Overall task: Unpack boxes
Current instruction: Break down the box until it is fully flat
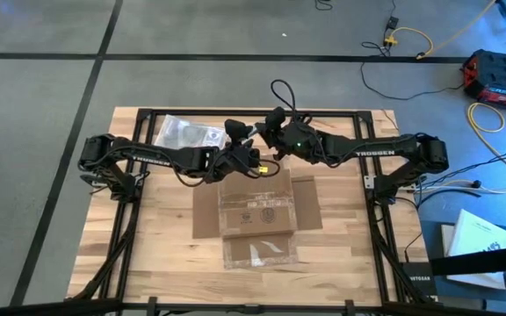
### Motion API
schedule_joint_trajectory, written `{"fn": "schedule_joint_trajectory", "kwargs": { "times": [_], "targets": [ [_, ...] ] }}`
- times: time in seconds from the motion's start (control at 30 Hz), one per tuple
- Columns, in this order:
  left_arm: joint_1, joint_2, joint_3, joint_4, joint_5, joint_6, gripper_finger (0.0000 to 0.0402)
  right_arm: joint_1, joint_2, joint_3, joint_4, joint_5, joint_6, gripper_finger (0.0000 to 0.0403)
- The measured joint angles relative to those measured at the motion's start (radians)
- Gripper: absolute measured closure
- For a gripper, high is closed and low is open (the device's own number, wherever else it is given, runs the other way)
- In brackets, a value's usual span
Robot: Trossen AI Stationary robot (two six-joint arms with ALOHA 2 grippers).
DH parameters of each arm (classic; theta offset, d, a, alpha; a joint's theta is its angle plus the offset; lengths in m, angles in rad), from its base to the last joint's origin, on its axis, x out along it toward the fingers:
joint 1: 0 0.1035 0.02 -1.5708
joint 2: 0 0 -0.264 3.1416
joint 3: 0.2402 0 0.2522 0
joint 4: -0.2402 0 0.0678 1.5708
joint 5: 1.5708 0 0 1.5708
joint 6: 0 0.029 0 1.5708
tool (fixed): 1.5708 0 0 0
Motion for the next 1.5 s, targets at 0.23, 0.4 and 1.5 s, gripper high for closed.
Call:
{"fn": "schedule_joint_trajectory", "kwargs": {
  "times": [0.23, 0.4, 1.5],
  "targets": [
    [0.007, 0.000, 0.000, -0.003, 0.002, -0.011, 0.0167, 0.003, 0.001, 0.001, -0.003, -0.035, 0.001, 0.0349],
    [0.013, 0.000, 0.000, -0.011, 0.002, -0.032, 0.0167, 0.003, 0.001, 0.001, 0.001, -0.033, 0.001, 0.0349],
    [0.019, 0.000, 0.001, -0.021, -0.025, -0.019, 0.0343, 0.003, 0.003, 0.000, 0.003, -0.007, -0.075, 0.0328]
  ]
}}
